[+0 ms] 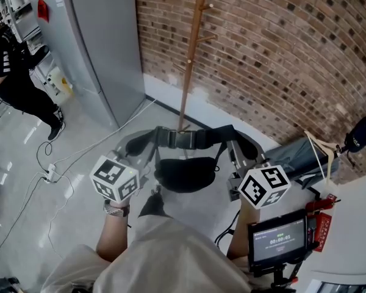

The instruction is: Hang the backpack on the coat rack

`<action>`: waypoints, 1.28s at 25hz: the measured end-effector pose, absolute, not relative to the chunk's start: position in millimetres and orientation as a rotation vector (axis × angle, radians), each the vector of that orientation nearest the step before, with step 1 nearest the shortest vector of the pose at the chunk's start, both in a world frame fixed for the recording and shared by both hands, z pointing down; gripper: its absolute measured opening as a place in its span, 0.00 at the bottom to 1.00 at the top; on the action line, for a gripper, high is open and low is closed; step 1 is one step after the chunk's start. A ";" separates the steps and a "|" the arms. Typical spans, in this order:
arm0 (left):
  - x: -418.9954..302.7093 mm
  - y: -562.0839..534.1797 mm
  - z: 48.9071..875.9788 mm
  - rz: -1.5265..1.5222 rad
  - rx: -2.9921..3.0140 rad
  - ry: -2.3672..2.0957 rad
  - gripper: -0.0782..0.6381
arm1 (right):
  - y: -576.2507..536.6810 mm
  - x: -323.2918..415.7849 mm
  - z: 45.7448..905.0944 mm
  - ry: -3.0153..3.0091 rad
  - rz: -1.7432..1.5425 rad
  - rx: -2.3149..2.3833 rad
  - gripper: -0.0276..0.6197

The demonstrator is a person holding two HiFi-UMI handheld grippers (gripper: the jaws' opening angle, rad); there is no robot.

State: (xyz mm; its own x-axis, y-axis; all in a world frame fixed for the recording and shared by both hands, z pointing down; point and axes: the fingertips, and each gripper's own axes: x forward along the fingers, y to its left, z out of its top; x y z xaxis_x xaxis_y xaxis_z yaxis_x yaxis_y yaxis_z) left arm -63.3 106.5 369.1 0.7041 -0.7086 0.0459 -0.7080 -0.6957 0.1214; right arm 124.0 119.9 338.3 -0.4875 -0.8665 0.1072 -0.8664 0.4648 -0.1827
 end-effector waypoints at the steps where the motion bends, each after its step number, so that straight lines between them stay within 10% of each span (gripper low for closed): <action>1: -63.4 98.9 369.6 -0.005 2.780 -1.156 0.12 | 112.7 123.6 337.5 2.685 -0.332 -1.591 0.05; 32: -66.3 -139.5 370.9 0.049 2.823 -0.932 0.12 | -100.7 122.0 344.2 2.532 -0.440 -1.759 0.05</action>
